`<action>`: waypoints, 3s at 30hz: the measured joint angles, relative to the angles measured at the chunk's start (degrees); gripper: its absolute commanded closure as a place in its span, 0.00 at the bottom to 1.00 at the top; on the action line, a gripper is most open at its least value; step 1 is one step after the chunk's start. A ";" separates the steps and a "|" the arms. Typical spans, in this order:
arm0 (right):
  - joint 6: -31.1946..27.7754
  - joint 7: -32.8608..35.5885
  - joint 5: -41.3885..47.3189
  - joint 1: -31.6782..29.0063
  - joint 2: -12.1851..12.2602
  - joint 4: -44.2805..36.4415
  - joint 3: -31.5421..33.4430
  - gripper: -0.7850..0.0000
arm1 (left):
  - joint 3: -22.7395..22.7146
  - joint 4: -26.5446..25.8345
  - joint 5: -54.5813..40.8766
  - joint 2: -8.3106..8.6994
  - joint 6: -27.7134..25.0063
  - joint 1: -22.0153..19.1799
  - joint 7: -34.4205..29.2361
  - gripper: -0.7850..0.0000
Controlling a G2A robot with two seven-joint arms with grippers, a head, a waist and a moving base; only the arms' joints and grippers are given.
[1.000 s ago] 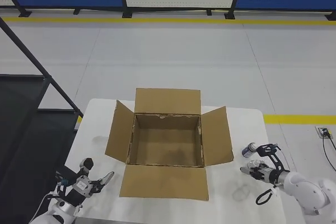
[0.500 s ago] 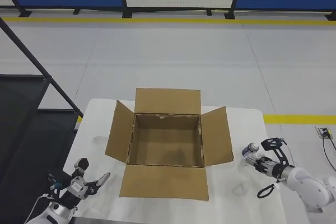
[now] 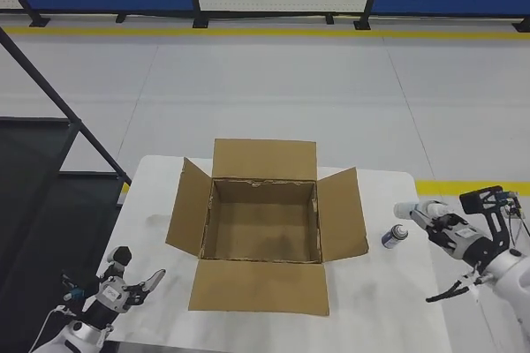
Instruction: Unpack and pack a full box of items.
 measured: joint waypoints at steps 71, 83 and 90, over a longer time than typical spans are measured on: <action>2.82 7.72 -10.23 55.61 -27.15 50.13 -60.62 0.00 | -7.67 -11.02 -24.71 0.10 -3.54 9.93 -0.33 0.00; 1.77 10.87 -24.04 19.62 -16.01 4.70 -19.91 0.00 | -7.67 -11.02 -24.71 0.10 -3.54 9.93 -0.33 0.00; 1.77 11.30 -25.48 10.01 -14.46 7.96 -4.03 0.00 | -7.67 -11.03 -24.71 0.10 -3.54 9.93 -0.33 0.00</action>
